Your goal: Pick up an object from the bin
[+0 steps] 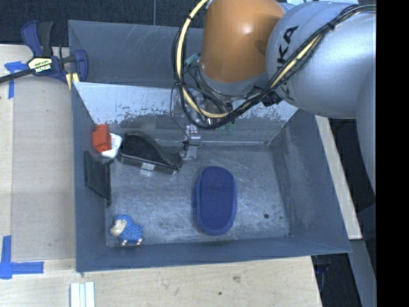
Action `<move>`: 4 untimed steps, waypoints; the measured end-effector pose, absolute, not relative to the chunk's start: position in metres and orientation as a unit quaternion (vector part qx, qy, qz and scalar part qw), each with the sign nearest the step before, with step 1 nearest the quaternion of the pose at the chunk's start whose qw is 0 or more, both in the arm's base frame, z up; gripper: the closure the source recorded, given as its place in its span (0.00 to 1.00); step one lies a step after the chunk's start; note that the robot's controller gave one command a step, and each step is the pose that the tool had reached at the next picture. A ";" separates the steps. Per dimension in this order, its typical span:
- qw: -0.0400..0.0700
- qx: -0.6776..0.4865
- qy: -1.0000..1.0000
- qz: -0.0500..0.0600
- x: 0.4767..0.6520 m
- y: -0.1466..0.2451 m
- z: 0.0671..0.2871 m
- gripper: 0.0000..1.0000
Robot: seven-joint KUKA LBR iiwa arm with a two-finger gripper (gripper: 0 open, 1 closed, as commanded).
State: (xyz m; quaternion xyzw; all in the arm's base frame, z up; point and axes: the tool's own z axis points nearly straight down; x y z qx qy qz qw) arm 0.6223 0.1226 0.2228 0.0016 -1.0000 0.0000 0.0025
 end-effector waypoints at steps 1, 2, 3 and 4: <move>0.002 -0.081 -0.997 0.000 0.618 0.173 0.132 0.00; -0.006 -0.089 -0.996 -0.001 0.617 0.167 0.071 0.00; -0.005 -0.090 -0.996 -0.001 0.616 0.167 0.073 1.00; 0.000 -0.083 -0.997 0.001 0.599 0.165 0.186 1.00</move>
Offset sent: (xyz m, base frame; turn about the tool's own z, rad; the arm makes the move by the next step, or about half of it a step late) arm -0.0029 0.0485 -0.0867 0.1694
